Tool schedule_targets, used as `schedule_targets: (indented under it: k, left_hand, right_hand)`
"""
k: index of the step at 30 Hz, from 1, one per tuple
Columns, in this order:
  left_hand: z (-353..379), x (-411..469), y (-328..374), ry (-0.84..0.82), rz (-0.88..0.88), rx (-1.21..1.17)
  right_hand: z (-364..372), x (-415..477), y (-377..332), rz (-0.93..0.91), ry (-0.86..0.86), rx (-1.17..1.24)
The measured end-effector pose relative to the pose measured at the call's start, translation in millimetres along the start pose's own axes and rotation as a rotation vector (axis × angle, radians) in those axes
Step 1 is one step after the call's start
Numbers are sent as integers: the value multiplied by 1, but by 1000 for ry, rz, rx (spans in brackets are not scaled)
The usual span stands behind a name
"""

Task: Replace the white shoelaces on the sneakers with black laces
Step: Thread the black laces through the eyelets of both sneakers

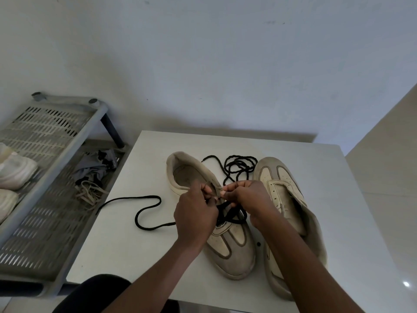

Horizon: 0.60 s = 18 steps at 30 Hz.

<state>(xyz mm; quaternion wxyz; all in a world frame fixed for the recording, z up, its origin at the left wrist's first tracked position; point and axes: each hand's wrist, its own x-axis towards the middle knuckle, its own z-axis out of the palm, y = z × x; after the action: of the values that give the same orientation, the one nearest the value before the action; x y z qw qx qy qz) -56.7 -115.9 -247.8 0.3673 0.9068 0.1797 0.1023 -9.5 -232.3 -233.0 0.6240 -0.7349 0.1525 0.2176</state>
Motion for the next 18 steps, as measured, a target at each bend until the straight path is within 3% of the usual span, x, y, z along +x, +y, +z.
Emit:
schedule_targets:
  k: [12, 18]
  left_hand:
    - [1, 3, -4, -39, 23, -20]
    - [-1, 0, -1, -19, 20, 24]
  right_hand:
    - [3, 0, 2, -52, 29, -75]
    - [-2, -1, 0, -74, -66, -175]
